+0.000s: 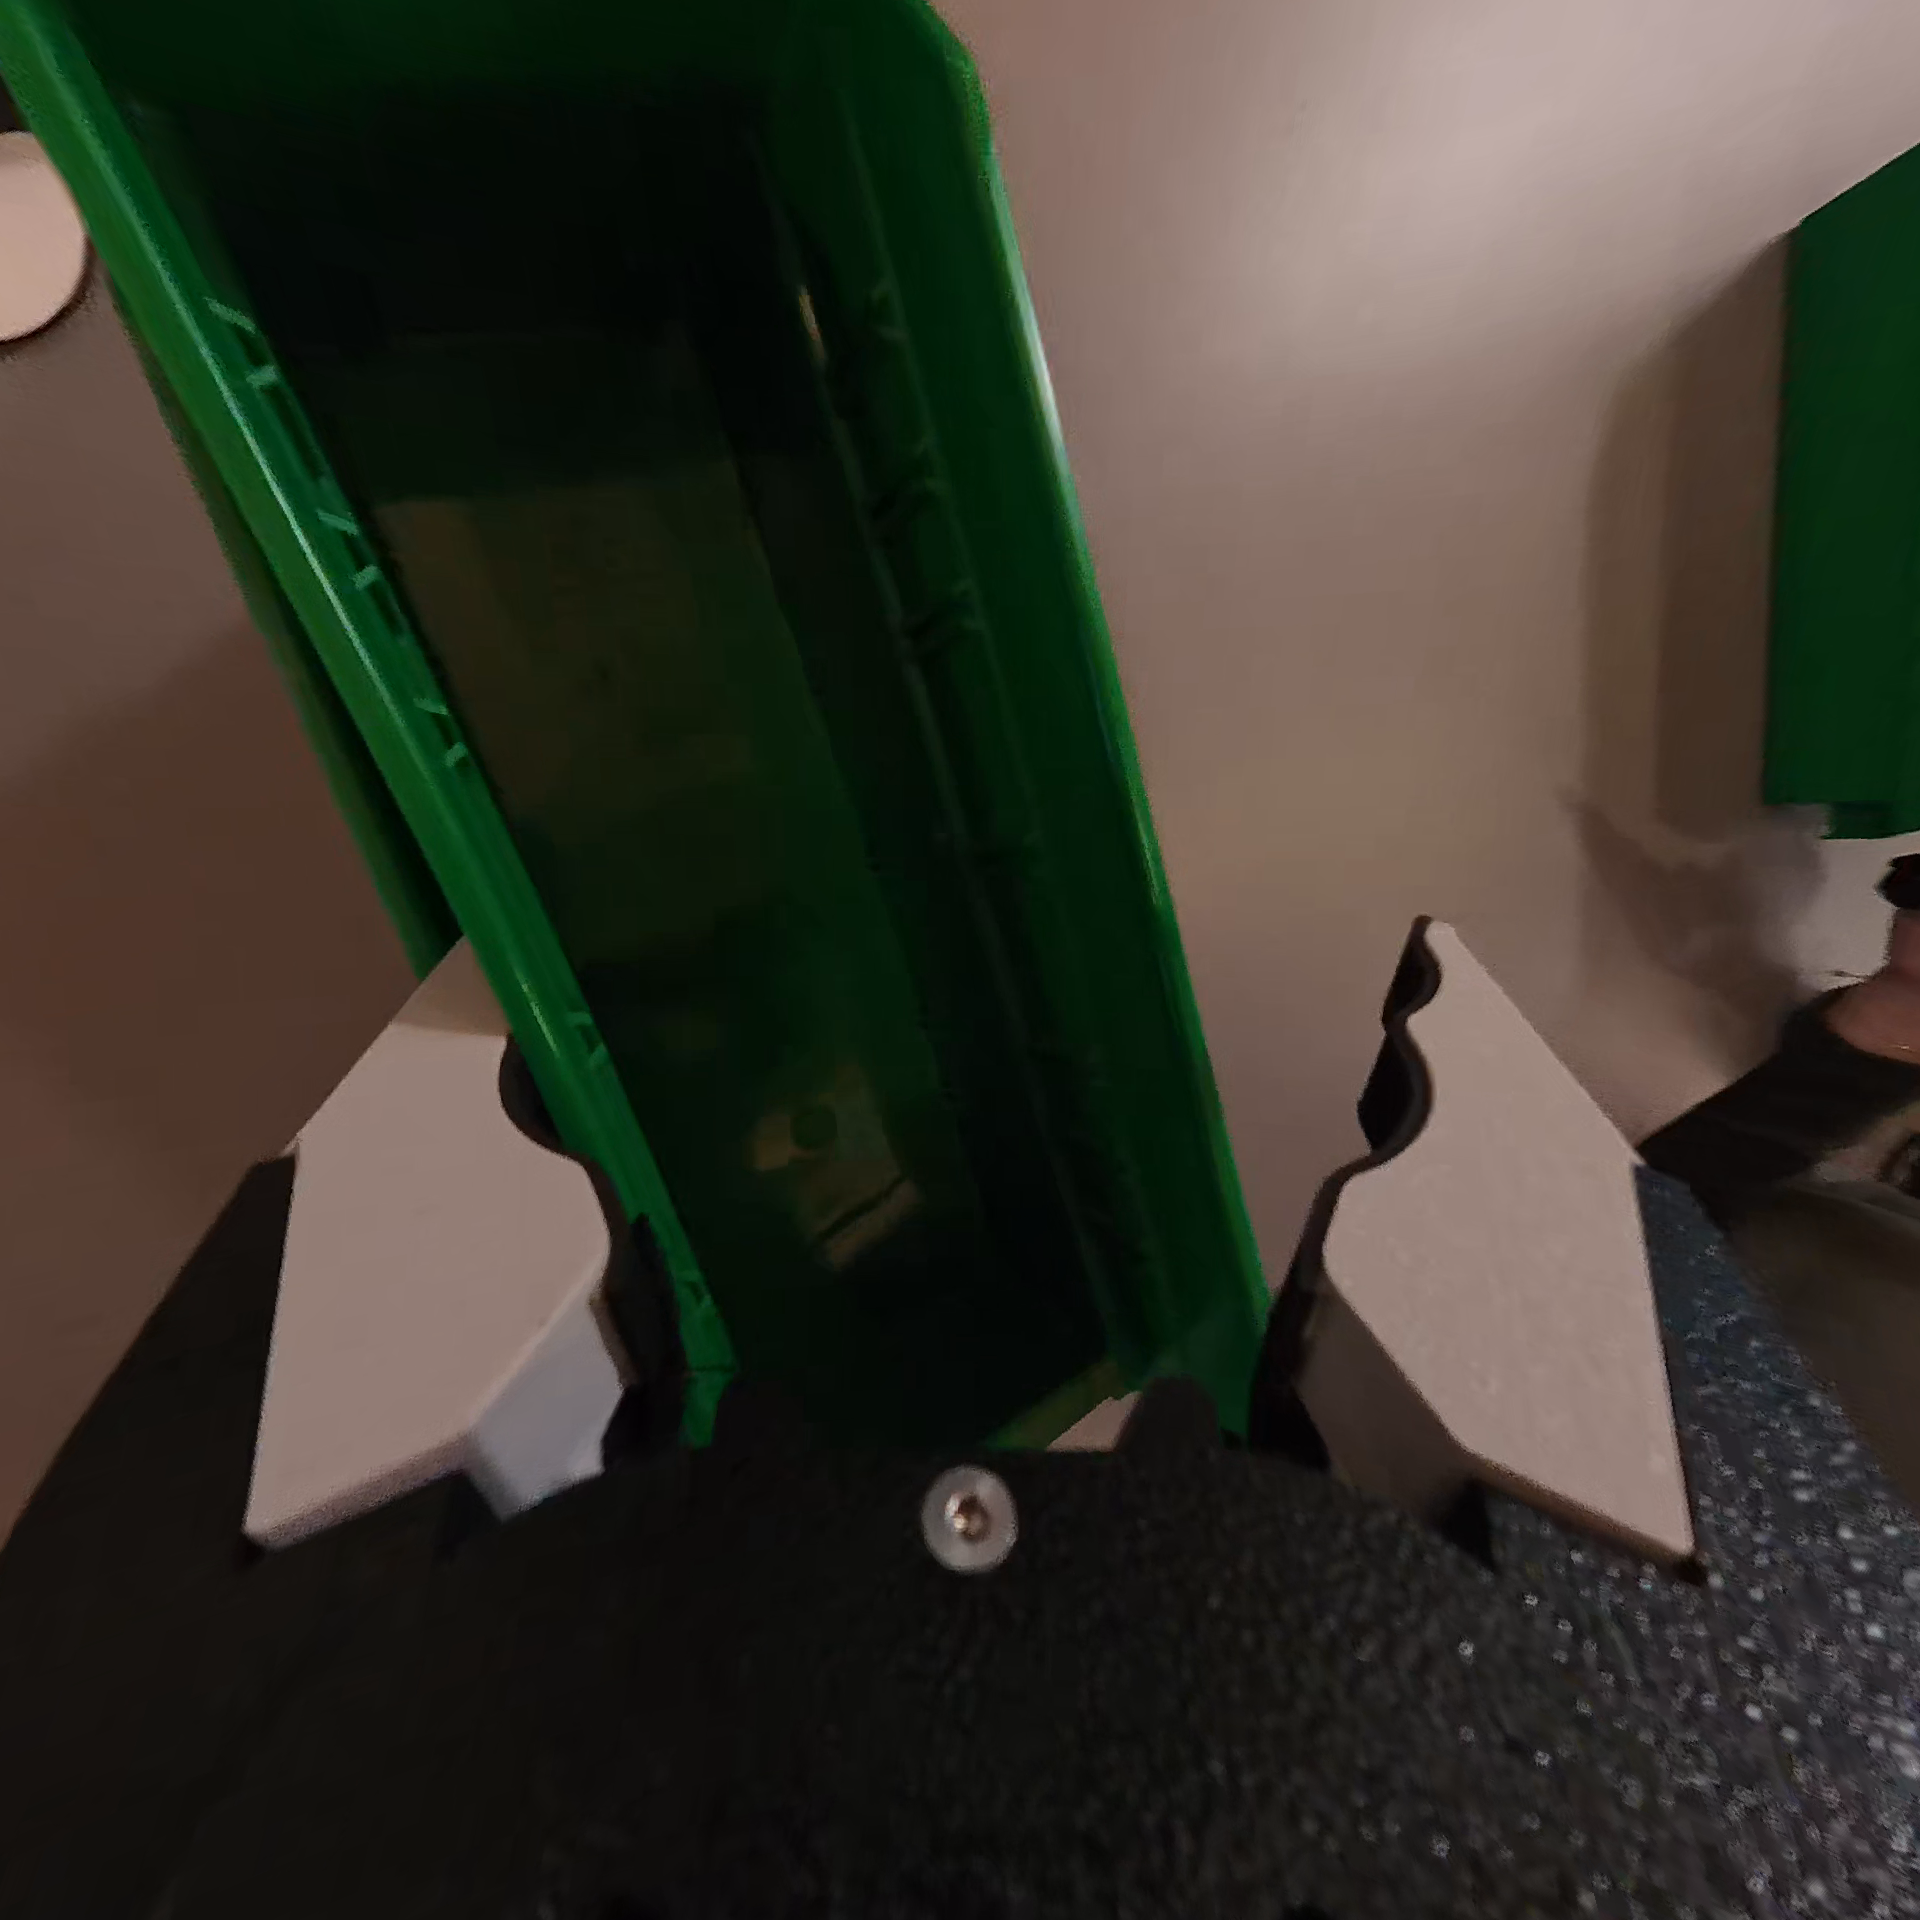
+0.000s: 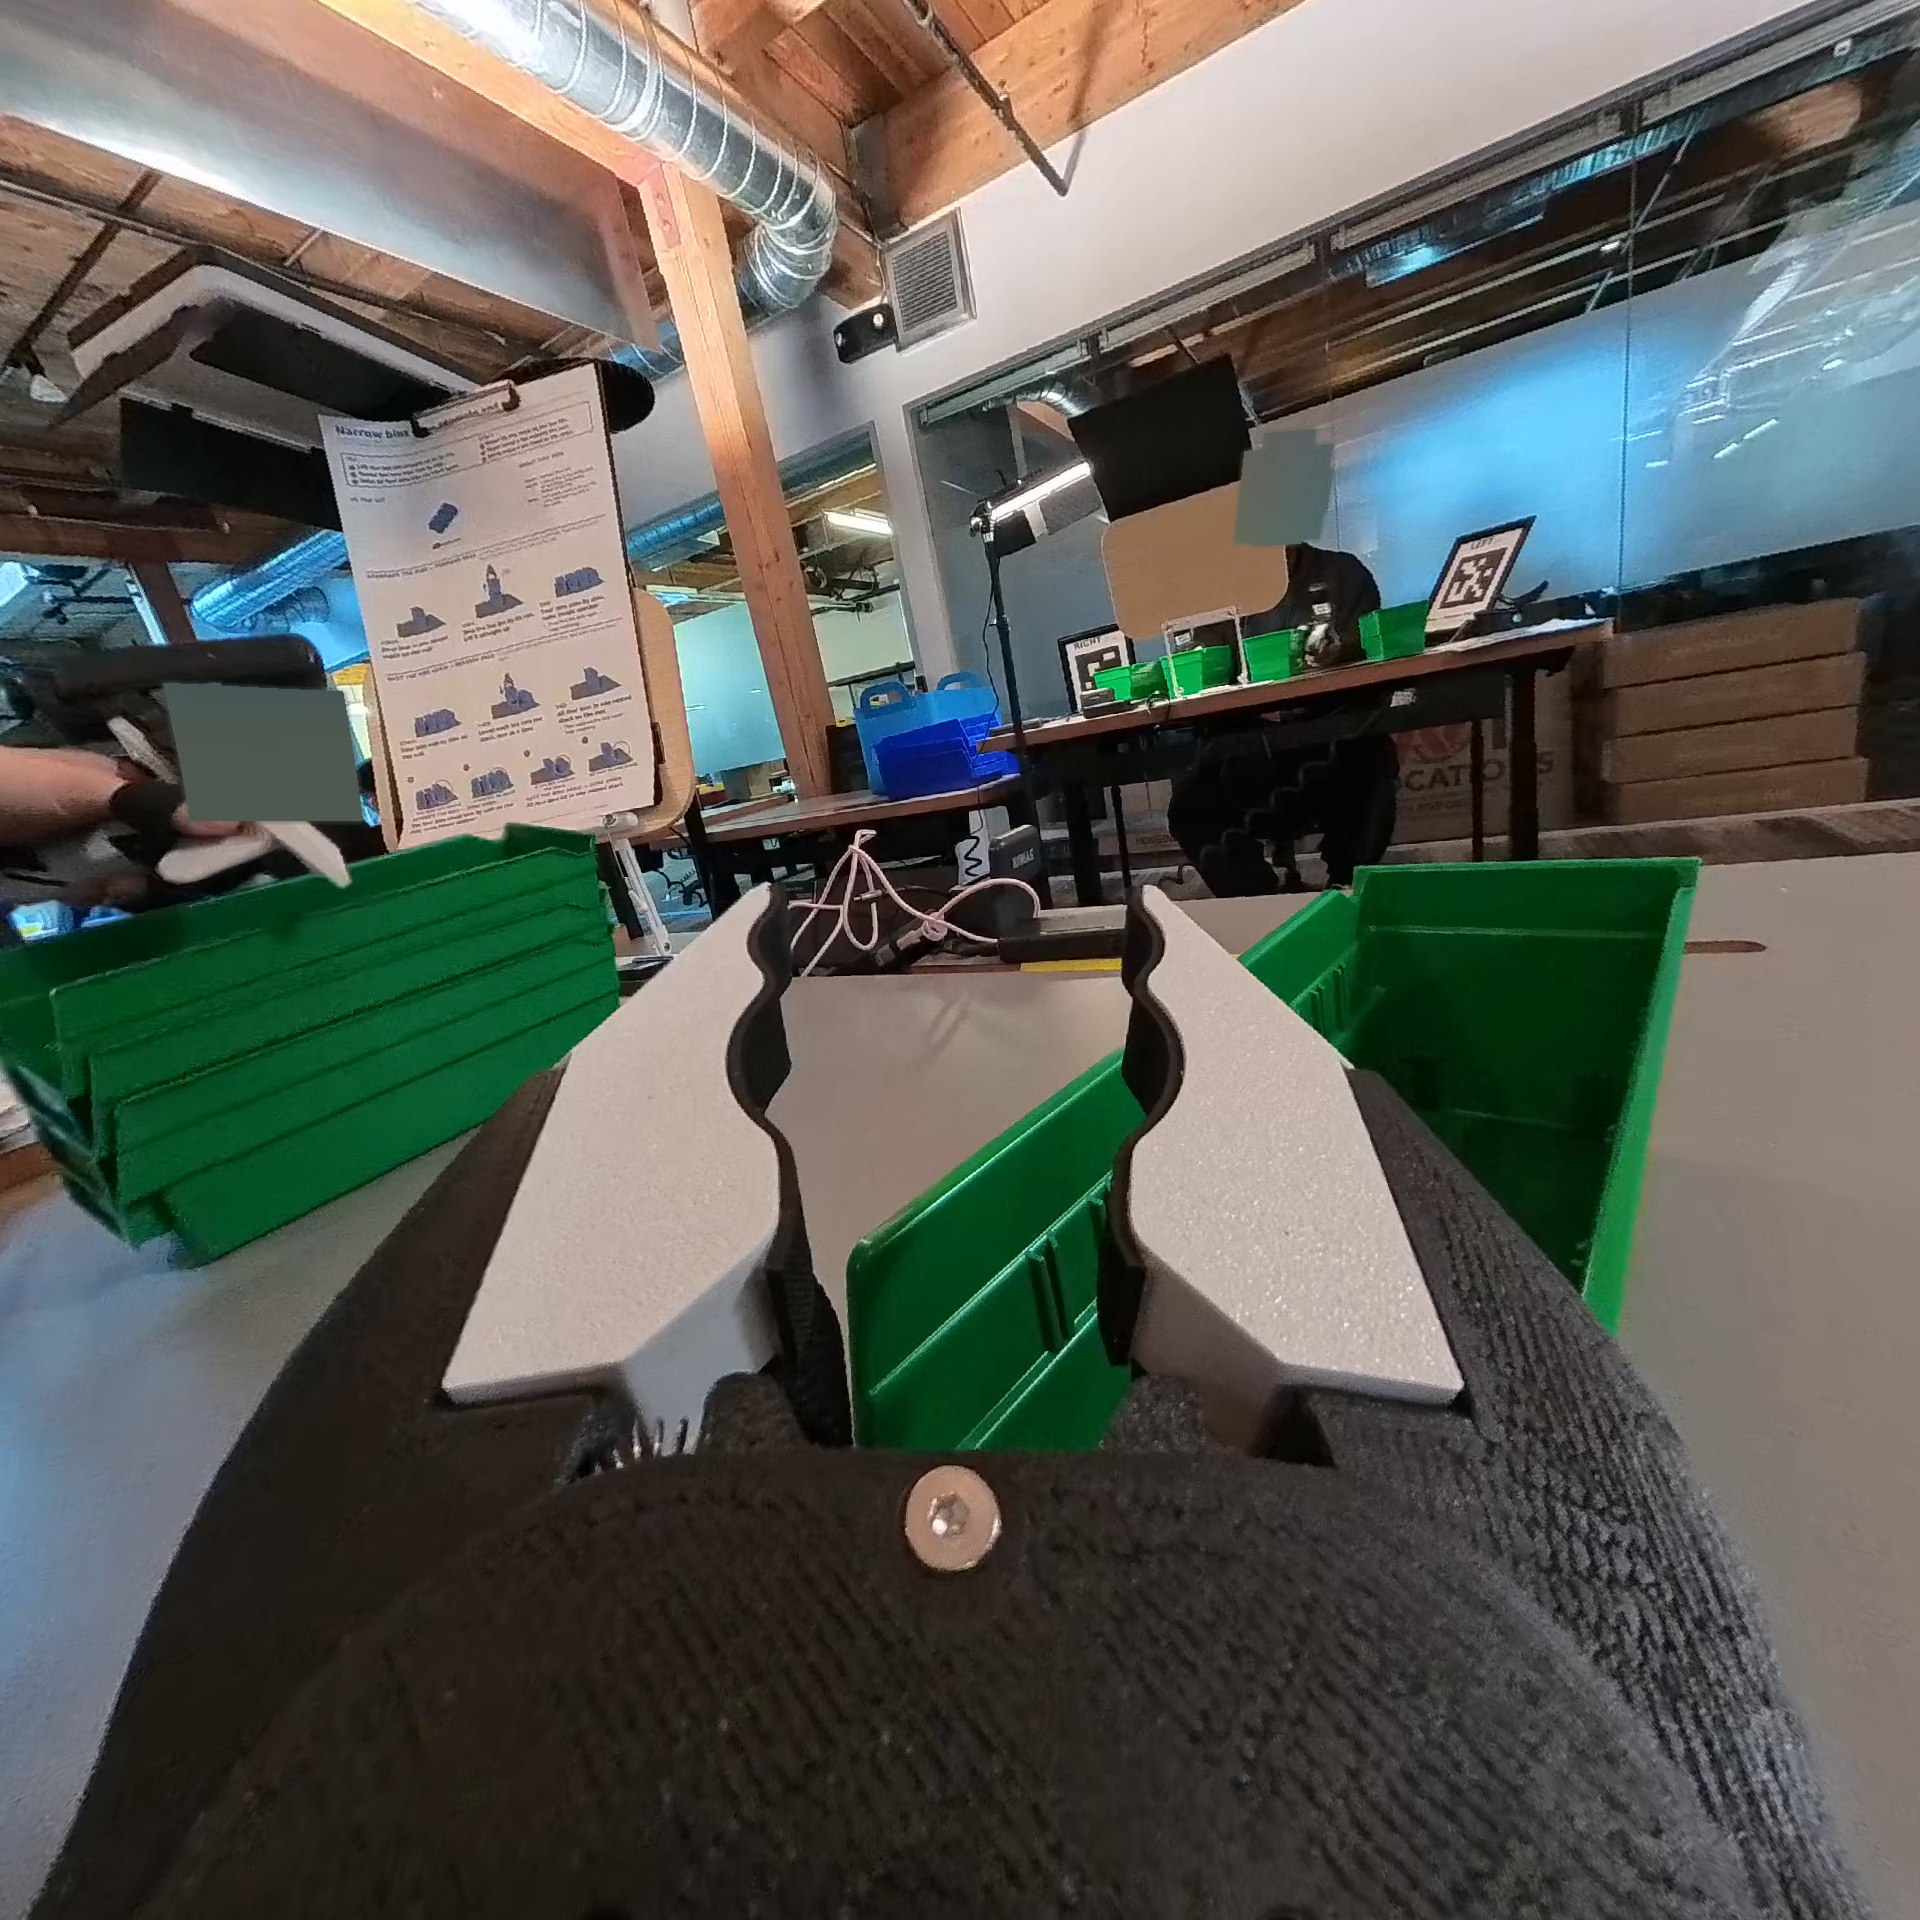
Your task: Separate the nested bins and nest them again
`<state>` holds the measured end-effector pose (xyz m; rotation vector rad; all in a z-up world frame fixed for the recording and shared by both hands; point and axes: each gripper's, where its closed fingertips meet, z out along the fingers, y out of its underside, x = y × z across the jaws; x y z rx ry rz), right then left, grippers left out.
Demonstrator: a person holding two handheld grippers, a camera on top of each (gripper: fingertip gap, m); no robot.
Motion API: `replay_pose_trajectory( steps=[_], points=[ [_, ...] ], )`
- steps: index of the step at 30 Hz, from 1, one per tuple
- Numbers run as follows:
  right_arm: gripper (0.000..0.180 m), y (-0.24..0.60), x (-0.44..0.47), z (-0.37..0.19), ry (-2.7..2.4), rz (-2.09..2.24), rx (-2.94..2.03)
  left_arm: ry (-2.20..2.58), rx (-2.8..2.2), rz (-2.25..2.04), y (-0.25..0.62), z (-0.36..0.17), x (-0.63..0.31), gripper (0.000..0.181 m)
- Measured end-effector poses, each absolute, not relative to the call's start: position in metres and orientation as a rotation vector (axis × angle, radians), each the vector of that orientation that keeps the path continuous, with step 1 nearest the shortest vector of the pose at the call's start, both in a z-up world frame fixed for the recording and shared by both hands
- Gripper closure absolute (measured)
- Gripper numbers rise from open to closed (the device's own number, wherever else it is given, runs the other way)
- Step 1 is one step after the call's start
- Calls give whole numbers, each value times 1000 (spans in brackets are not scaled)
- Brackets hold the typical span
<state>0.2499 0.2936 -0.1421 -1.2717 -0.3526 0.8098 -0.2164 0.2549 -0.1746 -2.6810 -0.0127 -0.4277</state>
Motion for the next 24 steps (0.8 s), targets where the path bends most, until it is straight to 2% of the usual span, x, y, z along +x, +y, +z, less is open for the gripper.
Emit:
replay_pose_trajectory(
  steps=[3, 10, 14, 18, 21, 24],
  points=[
    [116, 294, 249, -143, -357, 809, -1275, -2, -2724, -379, 248, -175, -210, 25],
    [116, 294, 248, -142, -361, 813, -1276, -96, -2745, -604, 244, -167, -218, 24],
    [116, 294, 247, -144, -368, 810, -1285, -212, -2748, -743, 239, -160, -234, 33],
    [115, 295, 245, -145, -376, 804, -1294, -287, -2632, -802, 244, -126, -252, 50],
    [116, 295, 246, -145, -377, 794, -1294, -267, -2512, -772, 252, -92, -257, 48],
    [115, 295, 247, -144, -373, 779, -1285, -148, -2419, -667, 262, -68, -239, 37]
  ],
)
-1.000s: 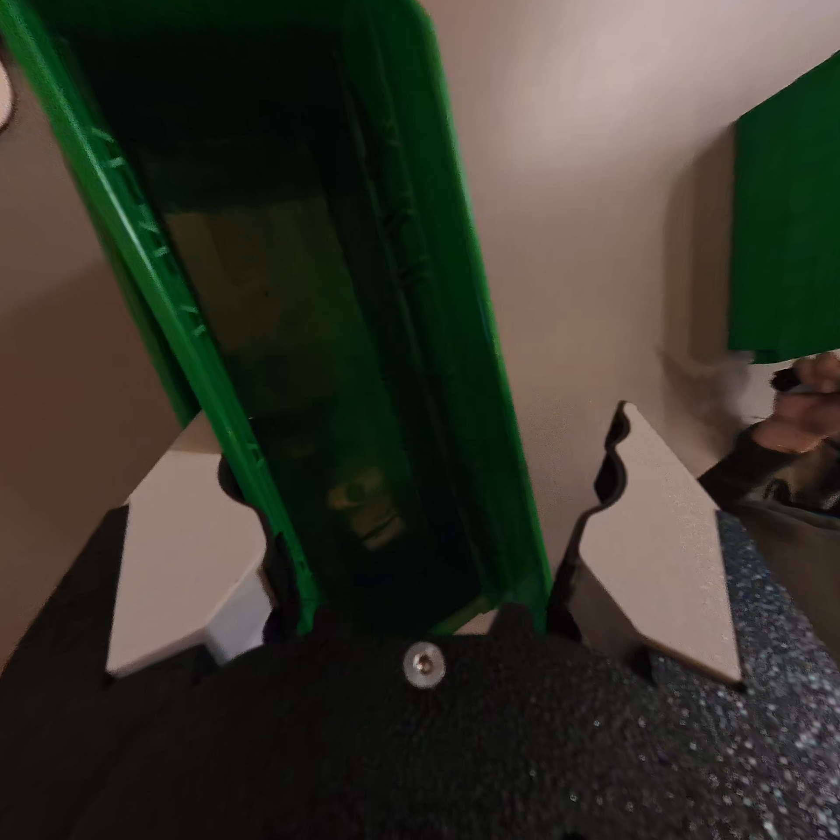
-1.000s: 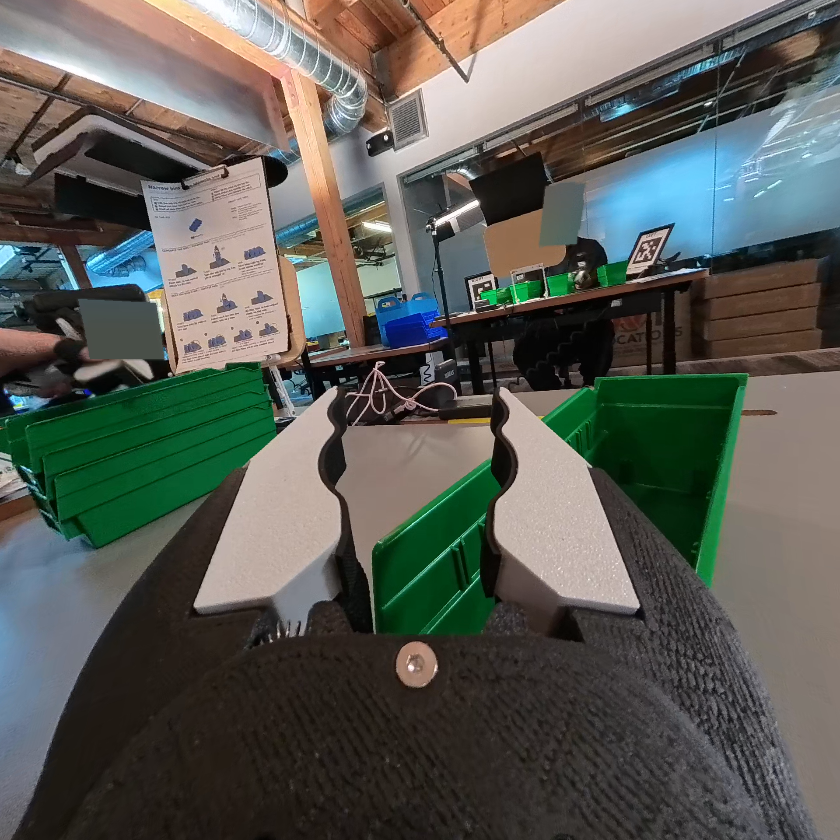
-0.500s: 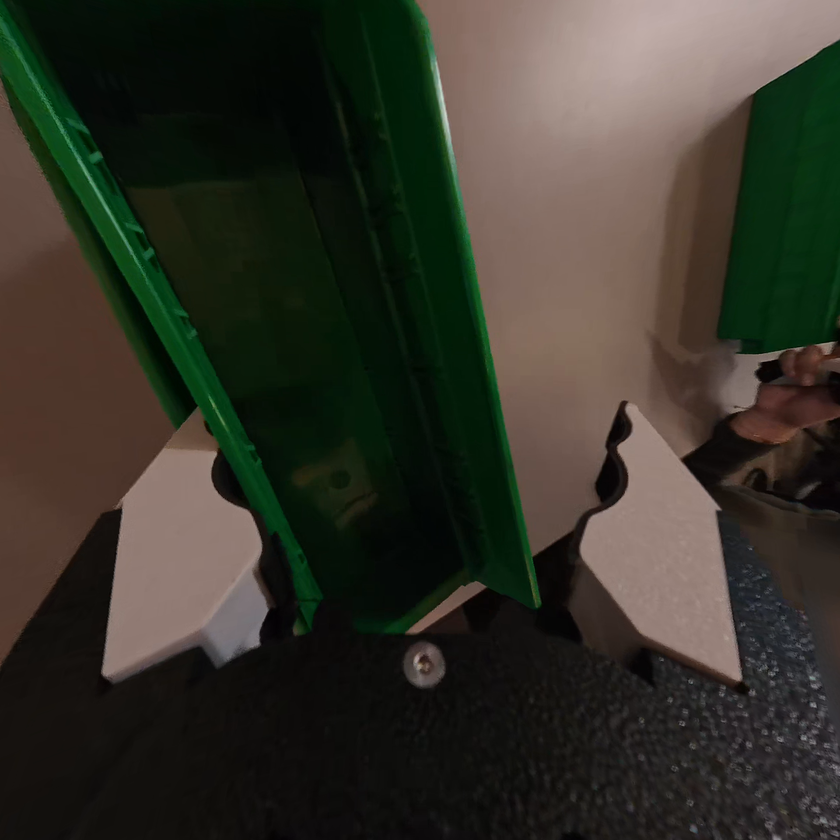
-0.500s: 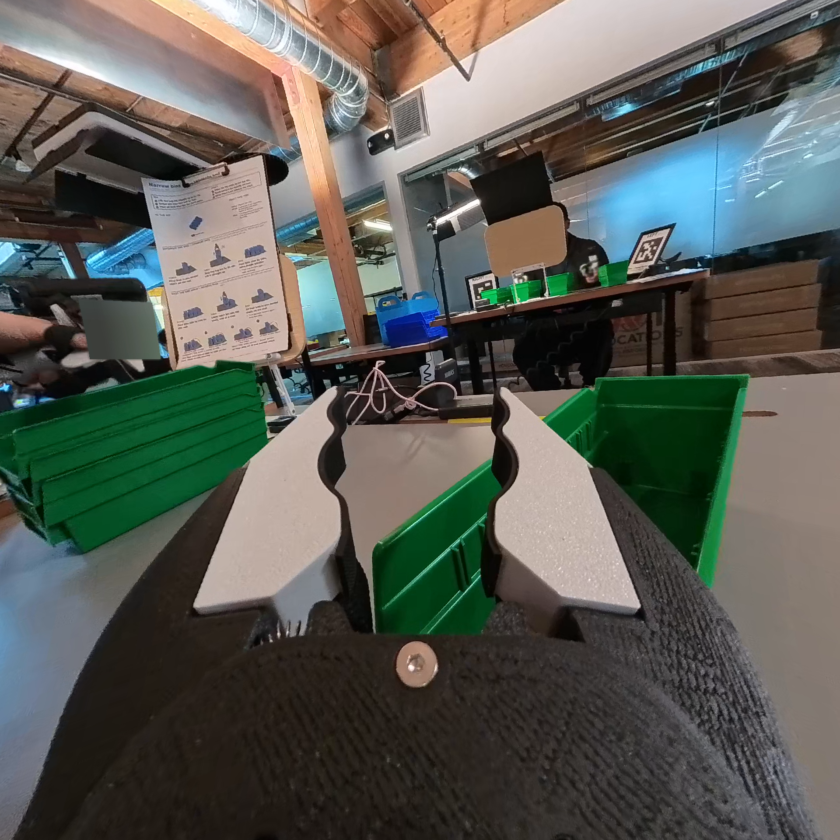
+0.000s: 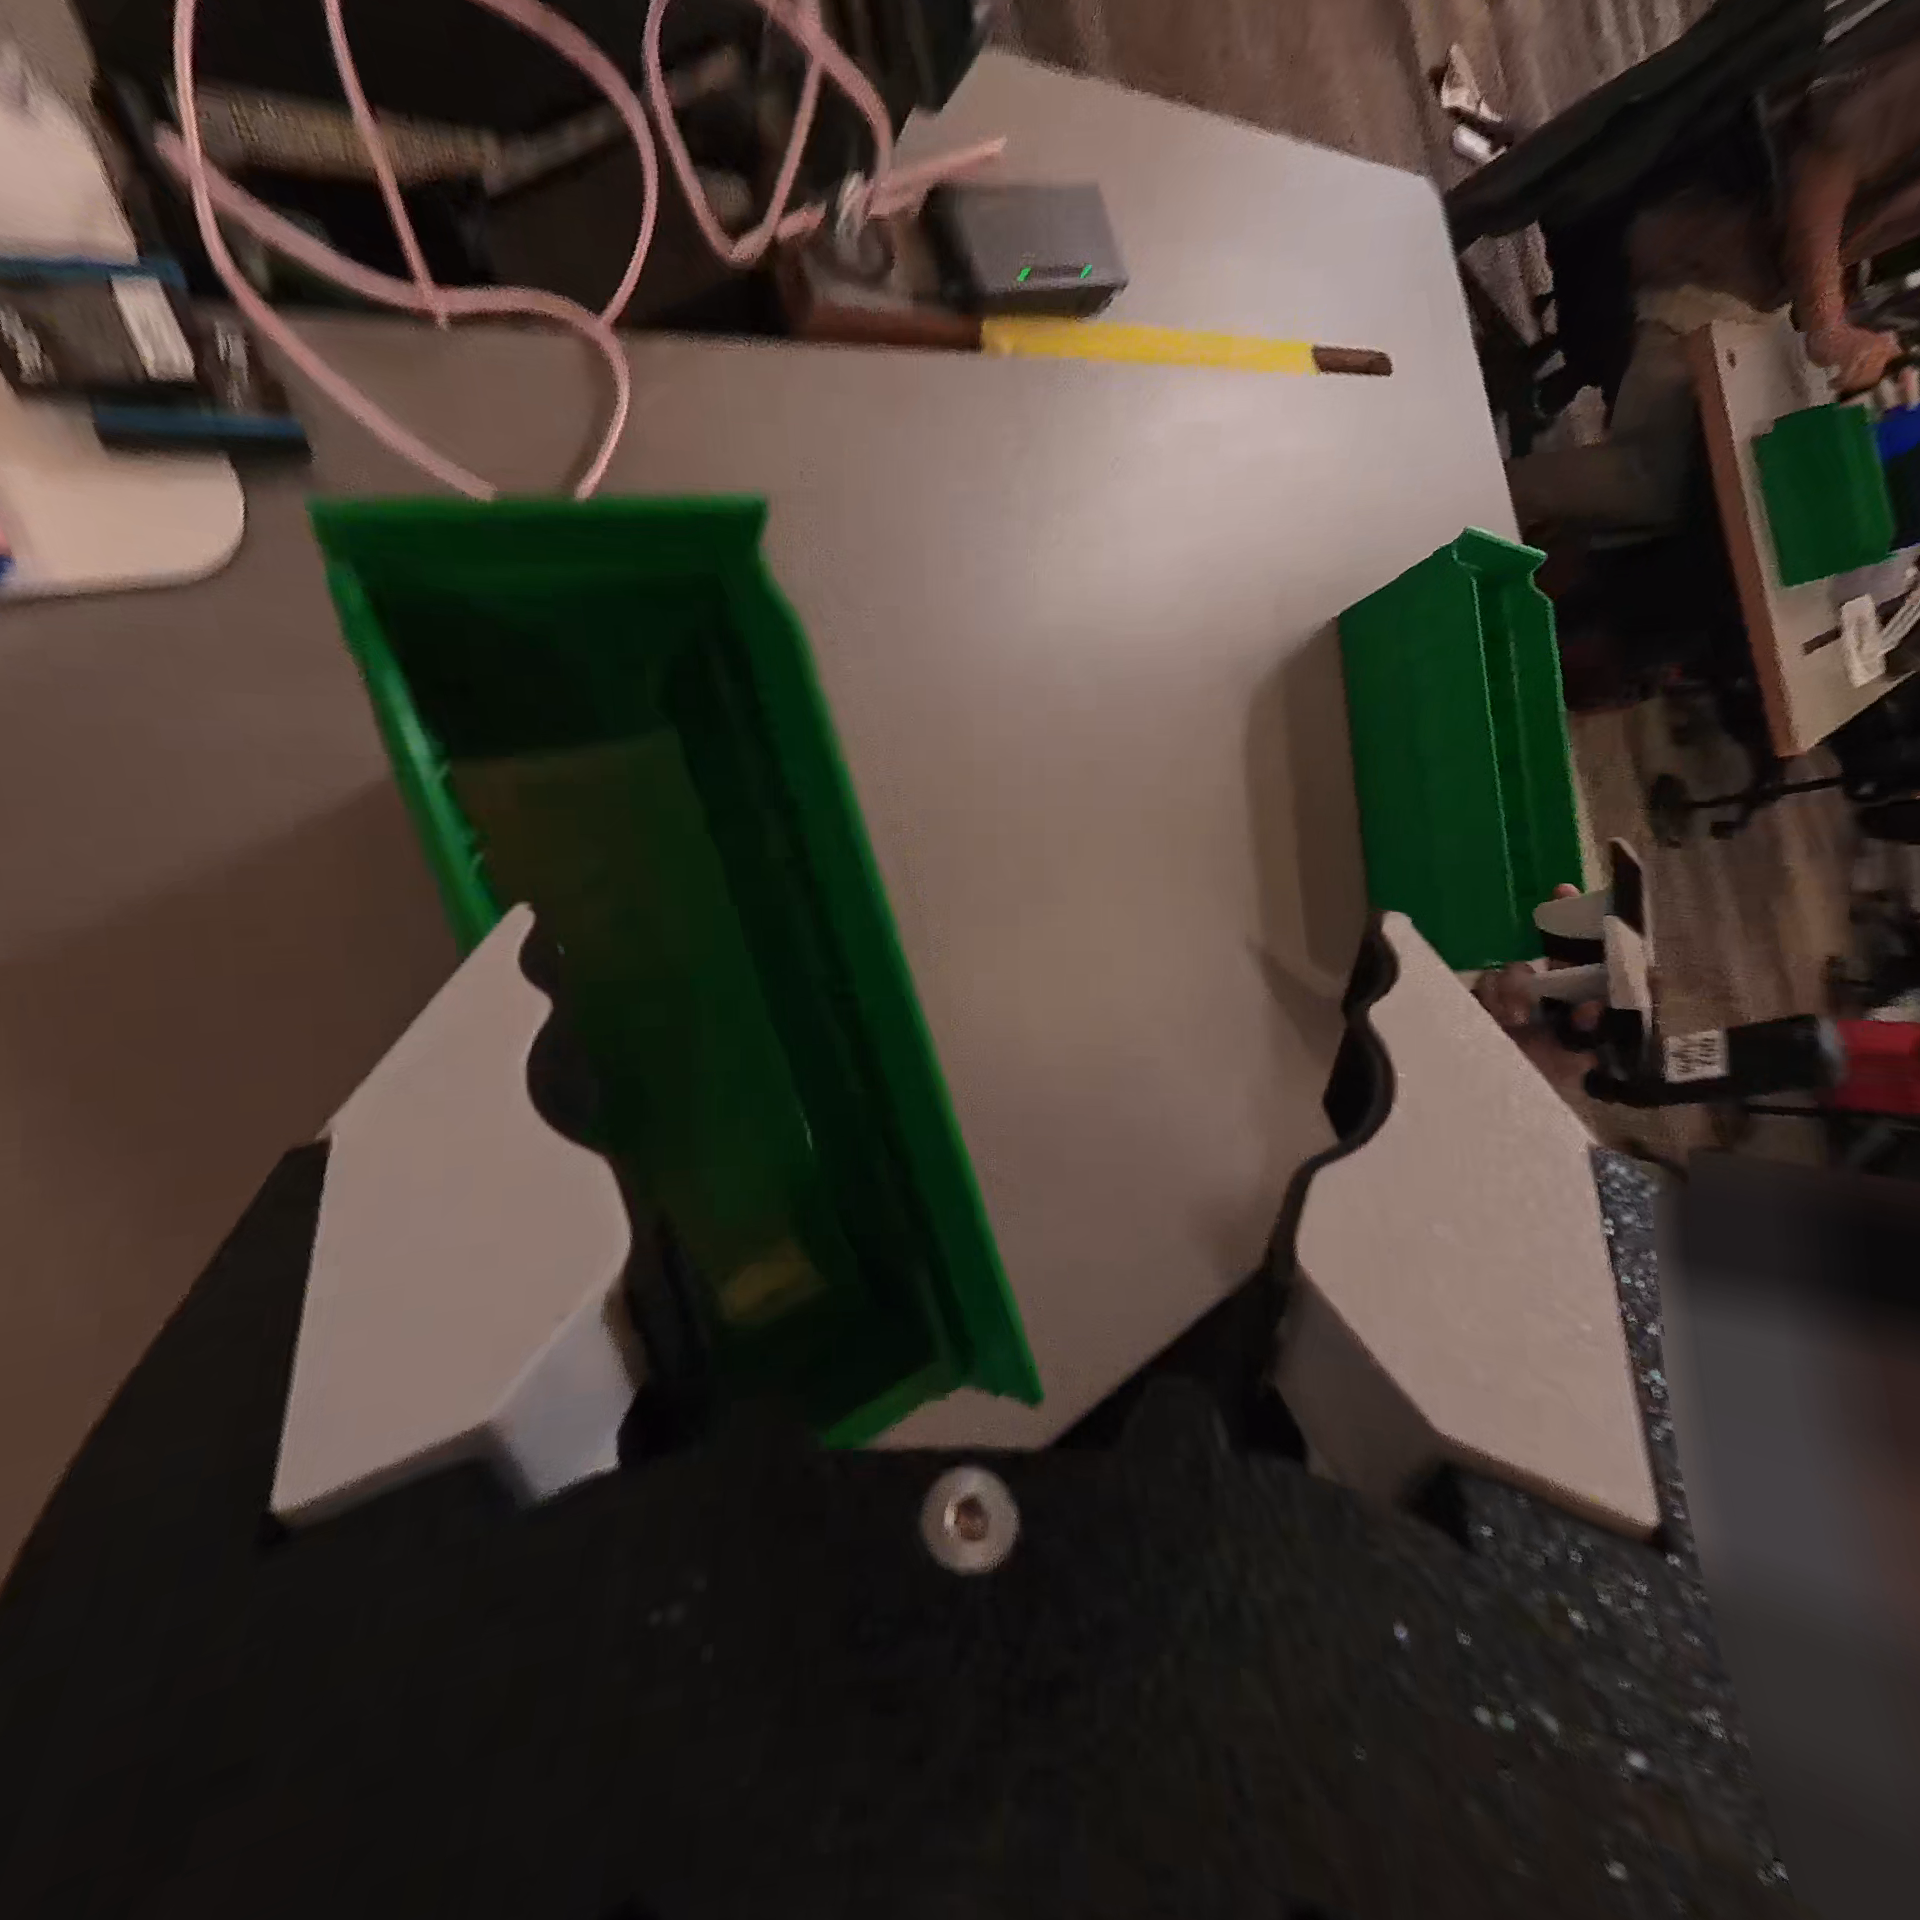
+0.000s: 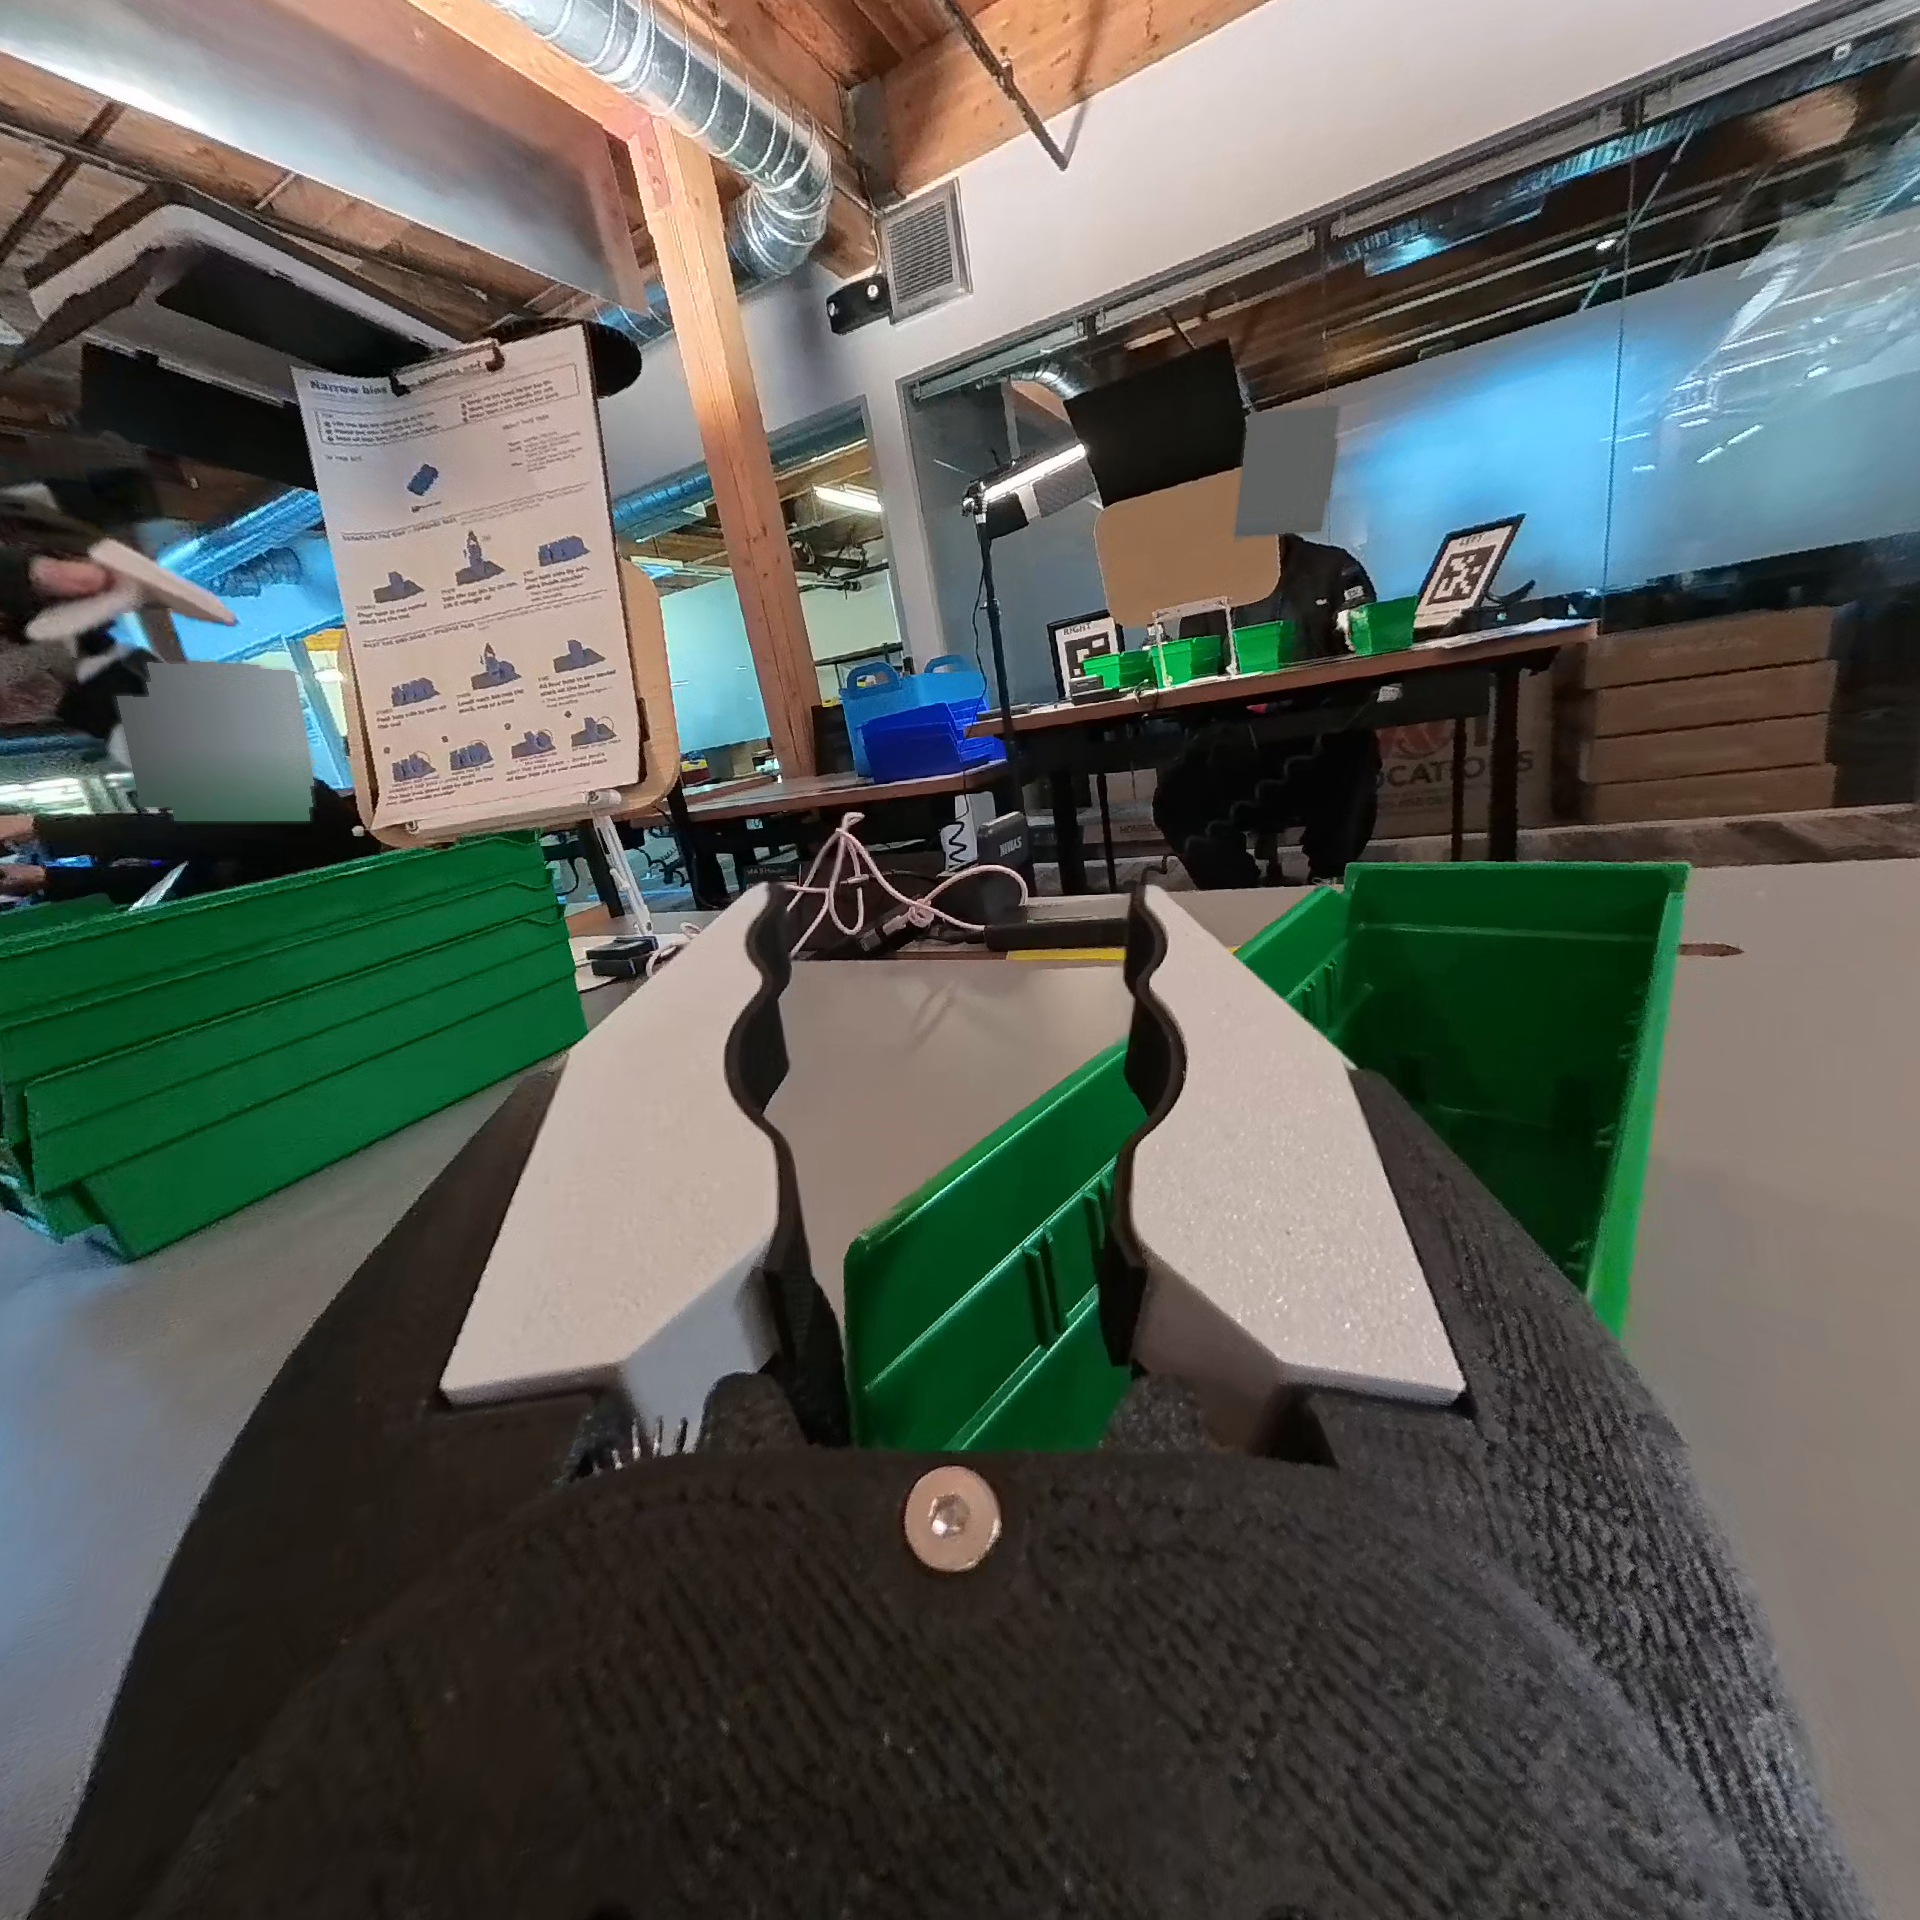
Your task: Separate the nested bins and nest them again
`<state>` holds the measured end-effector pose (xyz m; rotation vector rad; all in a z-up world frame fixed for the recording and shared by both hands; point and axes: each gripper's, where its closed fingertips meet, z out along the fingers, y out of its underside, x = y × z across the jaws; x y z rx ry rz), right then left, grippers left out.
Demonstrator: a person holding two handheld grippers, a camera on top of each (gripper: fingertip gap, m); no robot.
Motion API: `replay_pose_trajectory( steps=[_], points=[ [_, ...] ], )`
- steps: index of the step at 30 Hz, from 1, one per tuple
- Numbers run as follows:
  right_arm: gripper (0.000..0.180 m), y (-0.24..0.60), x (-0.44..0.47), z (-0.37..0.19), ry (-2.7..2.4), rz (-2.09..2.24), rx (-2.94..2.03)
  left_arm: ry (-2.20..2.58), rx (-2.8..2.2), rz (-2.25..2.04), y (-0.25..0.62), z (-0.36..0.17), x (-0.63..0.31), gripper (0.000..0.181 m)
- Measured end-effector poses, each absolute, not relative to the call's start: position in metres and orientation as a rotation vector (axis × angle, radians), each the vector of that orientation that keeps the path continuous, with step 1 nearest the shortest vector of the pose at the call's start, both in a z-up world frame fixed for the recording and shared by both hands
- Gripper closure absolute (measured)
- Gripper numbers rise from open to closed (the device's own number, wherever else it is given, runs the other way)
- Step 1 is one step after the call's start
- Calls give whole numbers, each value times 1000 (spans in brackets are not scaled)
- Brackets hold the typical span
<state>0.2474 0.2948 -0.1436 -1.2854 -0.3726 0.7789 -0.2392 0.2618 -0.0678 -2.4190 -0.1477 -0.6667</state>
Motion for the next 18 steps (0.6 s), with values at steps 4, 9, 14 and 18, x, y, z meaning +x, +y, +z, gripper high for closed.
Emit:
replay_pose_trajectory(
  steps=[4, 9, 14, 18],
  points=[
    [116, 292, 256, -135, -344, 743, -1231, 108, -2293, -553, 283, -53, -164, 42],
    [115, 286, 276, -119, -267, 655, -1122, 546, -2326, -751, 297, -107, 6, 59],
    [111, 271, 326, -97, -57, 526, -938, 677, -2315, -947, 331, -155, 150, 26],
    [109, 244, 372, -86, 136, 403, -758, 847, -2459, -1167, 320, -192, 250, 23]
  ],
)
